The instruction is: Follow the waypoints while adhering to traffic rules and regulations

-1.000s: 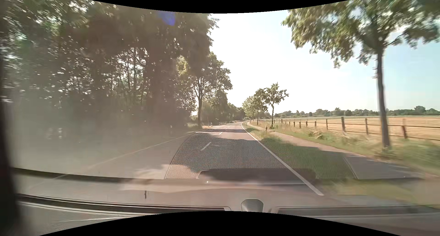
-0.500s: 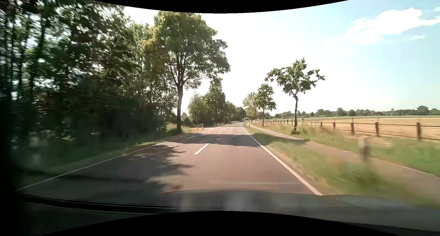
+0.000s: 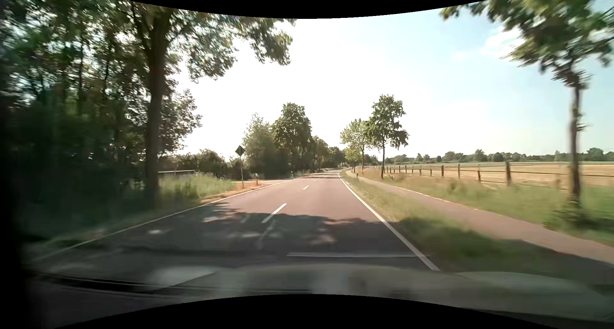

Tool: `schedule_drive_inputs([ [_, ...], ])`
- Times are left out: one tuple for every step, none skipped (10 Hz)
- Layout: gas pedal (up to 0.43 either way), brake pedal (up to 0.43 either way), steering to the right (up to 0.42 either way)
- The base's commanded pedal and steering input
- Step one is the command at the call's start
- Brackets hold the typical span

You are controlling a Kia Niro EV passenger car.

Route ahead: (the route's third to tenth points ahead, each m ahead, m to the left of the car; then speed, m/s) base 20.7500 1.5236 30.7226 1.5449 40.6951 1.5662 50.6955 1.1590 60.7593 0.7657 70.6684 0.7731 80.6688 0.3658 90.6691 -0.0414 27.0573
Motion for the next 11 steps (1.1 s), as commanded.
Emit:
schedule_drive_inputs([
  [0.37, 0.006, 0.003],
  [0.37, 0.006, 0.003],
  [0.378, 0.006, 0.003],
  [0.378, 0.006, 0.004],
  [0.39, 0.006, 0.004],
  [0.39, 0.006, 0.005],
  [0.39, 0.006, 0.005],
  [0.409, 0.006, 0.006],
  [0.421, 0.006, 0.006],
  [0.421, 0.006, 0.006],
  [0.421, 0.006, 0.007],
])
